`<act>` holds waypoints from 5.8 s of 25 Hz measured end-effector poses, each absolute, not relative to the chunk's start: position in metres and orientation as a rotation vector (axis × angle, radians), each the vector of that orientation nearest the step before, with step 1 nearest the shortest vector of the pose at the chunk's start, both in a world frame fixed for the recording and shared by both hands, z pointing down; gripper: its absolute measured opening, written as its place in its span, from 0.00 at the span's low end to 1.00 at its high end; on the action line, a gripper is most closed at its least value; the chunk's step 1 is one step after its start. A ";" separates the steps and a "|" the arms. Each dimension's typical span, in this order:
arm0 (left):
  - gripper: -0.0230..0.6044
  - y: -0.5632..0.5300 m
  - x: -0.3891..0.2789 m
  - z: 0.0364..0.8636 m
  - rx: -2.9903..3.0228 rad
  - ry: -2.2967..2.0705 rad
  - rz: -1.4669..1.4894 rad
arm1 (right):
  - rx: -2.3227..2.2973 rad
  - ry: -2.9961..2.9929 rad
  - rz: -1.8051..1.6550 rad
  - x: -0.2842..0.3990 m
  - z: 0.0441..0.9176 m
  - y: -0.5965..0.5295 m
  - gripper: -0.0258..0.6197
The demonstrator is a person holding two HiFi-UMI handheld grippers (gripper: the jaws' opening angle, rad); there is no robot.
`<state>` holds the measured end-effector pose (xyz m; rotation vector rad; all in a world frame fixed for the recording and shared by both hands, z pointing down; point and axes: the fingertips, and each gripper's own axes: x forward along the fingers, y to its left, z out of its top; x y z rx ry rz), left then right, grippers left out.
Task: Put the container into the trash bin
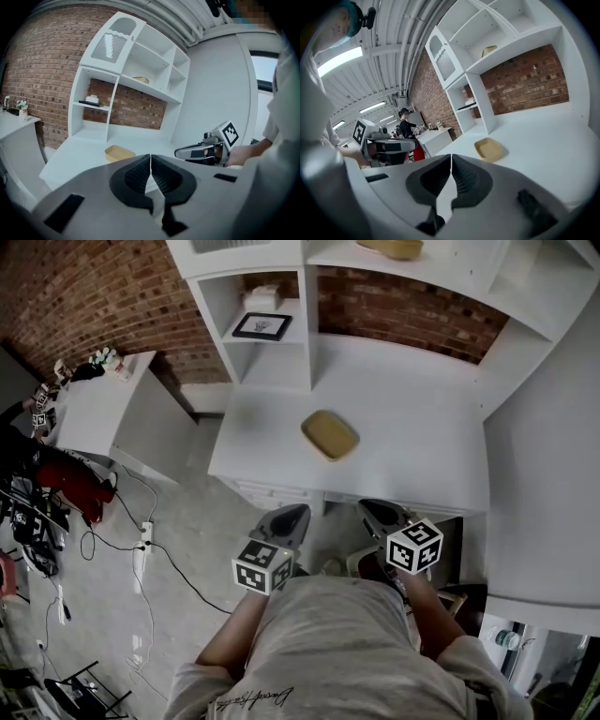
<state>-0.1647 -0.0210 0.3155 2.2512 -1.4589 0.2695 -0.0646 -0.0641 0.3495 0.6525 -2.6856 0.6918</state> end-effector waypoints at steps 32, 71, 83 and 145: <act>0.07 -0.159 -0.220 0.340 2.299 -1.320 0.298 | 0.856 -2.589 0.766 -0.101 0.385 -0.182 0.09; 0.07 -0.261 -0.246 0.403 2.309 -1.132 0.409 | 0.976 -2.385 0.750 -0.127 0.454 -0.286 0.09; 0.07 -0.270 -0.242 0.417 2.298 -1.099 0.448 | 1.022 -2.323 0.740 -0.118 0.479 -0.304 0.09; 0.07 -0.268 -0.264 0.445 2.204 -1.096 0.445 | 0.918 -2.116 0.748 -0.125 0.553 -0.325 0.11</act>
